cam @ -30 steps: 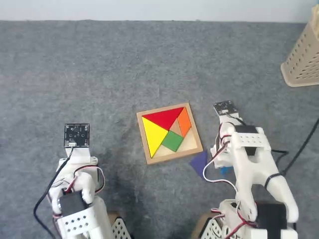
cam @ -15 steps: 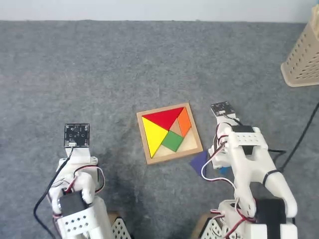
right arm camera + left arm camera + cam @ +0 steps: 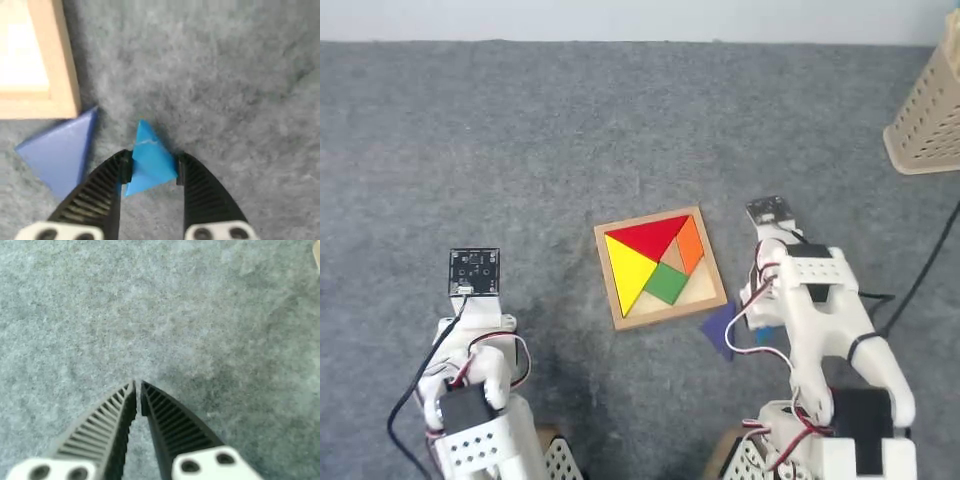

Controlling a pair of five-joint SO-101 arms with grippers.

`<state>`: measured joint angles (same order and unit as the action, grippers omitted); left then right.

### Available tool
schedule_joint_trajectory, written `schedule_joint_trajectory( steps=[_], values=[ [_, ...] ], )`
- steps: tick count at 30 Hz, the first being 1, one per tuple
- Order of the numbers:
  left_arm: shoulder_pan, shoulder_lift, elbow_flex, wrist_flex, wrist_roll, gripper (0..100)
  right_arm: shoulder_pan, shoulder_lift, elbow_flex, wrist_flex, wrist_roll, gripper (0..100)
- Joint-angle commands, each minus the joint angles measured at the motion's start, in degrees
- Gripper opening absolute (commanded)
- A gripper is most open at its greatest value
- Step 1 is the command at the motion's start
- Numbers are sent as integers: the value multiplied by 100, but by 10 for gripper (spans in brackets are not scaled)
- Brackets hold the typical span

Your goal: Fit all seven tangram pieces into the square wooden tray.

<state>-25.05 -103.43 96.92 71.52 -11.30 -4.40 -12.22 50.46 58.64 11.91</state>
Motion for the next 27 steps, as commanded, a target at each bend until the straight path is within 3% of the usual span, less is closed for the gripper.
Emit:
schedule_joint_trajectory(
  steps=[1,5,10,17,27],
  values=[
    [-18,-79,-40,44,-26,13,-119,-40,-985,426,0,6],
    [-18,-79,-40,44,-26,13,-541,13,-2101,1086,44,6],
    [-18,-79,-40,44,-26,13,-1807,22,-2796,1332,448,6],
    [-18,-79,-40,44,-26,13,-3284,215,-2822,971,1705,6],
    [-18,-79,-40,44,-26,13,-3679,1420,-2857,224,1978,6]
  ],
)
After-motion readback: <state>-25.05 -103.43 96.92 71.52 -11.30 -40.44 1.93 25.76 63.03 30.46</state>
